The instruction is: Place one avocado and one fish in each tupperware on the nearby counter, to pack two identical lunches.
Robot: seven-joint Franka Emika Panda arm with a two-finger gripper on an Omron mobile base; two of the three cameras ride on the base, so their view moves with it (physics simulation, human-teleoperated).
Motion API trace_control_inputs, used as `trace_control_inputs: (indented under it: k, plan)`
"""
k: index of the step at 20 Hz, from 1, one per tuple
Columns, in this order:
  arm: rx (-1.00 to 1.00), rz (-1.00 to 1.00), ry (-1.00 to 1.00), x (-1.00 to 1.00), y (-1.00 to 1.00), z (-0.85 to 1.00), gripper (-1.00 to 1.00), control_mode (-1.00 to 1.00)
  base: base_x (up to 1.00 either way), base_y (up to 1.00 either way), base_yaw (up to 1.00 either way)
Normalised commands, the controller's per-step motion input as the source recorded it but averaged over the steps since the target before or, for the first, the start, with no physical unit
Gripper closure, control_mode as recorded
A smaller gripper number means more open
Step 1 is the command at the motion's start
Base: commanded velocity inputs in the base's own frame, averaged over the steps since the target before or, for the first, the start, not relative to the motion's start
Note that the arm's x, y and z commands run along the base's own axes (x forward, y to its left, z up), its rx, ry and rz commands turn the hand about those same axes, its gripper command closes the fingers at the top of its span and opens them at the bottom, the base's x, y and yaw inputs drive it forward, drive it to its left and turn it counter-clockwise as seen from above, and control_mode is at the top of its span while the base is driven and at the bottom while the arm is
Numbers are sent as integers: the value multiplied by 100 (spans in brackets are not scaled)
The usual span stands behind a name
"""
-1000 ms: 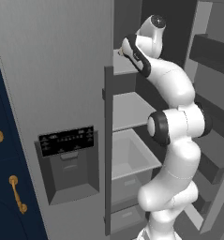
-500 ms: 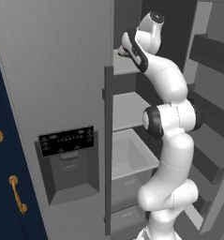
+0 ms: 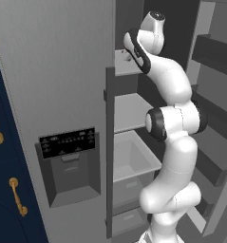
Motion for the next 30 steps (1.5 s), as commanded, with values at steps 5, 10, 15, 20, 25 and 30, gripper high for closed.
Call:
trace_control_inputs:
  k: [5, 10, 15, 20, 25, 30]
  plan:
    - [-5, 2, 15, -10, 0, -53, -100, -100, 0, 0, 0]
    - [-4, 2, 6, -2, -1, -48, 100, -100, 0, 0, 0]
    - [0, 1, 0, 5, -2, -9, 100, -100, 0, 0, 0]
    - [0, 0, -2, -14, 0, -19, 100, -100, 0, 0, 0]
    - [-2, 0, -8, -92, 18, -7, 100, -100, 0, 0, 0]
    - [-16, 0, -37, -77, 22, -66, 100, -100, 0, 0, 0]
